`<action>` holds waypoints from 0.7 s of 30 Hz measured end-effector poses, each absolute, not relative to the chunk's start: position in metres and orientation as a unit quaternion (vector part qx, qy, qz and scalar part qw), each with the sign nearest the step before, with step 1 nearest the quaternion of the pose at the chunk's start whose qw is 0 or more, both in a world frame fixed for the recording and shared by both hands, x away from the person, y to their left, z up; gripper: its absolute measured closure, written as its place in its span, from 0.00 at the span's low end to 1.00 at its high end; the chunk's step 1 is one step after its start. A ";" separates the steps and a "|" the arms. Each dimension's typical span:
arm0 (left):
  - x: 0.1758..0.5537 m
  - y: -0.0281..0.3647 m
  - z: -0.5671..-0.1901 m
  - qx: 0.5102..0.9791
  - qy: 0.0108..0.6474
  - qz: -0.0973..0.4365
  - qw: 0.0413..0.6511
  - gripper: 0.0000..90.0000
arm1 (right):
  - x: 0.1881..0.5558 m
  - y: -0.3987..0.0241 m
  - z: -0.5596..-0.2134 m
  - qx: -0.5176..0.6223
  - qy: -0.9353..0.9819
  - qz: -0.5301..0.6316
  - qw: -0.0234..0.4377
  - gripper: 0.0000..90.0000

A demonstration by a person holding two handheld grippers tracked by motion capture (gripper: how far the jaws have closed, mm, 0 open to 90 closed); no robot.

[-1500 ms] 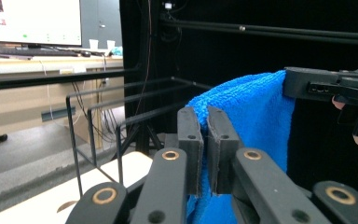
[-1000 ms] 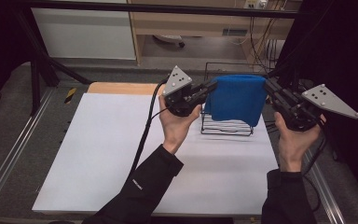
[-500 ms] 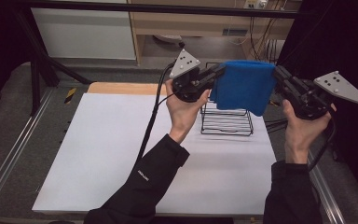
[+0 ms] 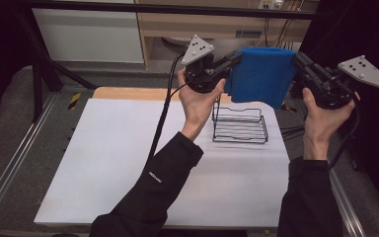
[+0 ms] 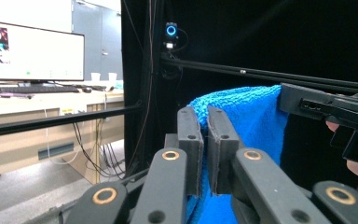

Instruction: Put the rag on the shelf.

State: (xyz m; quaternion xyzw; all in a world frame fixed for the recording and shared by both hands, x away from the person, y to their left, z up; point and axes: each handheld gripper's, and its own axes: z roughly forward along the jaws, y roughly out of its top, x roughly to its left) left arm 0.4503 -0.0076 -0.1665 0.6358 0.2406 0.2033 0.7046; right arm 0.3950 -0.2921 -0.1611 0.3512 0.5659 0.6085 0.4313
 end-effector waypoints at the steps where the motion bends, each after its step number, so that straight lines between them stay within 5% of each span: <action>1: 0.451 -0.008 -0.165 0.636 0.240 0.206 0.704 0.95 | 0.397 -0.292 -0.160 0.350 0.566 0.608 0.433 0.96; 21: 0.478 -0.017 -0.150 0.627 0.254 0.220 0.703 0.95 | 0.430 -0.296 -0.143 0.352 0.561 0.608 0.439 0.96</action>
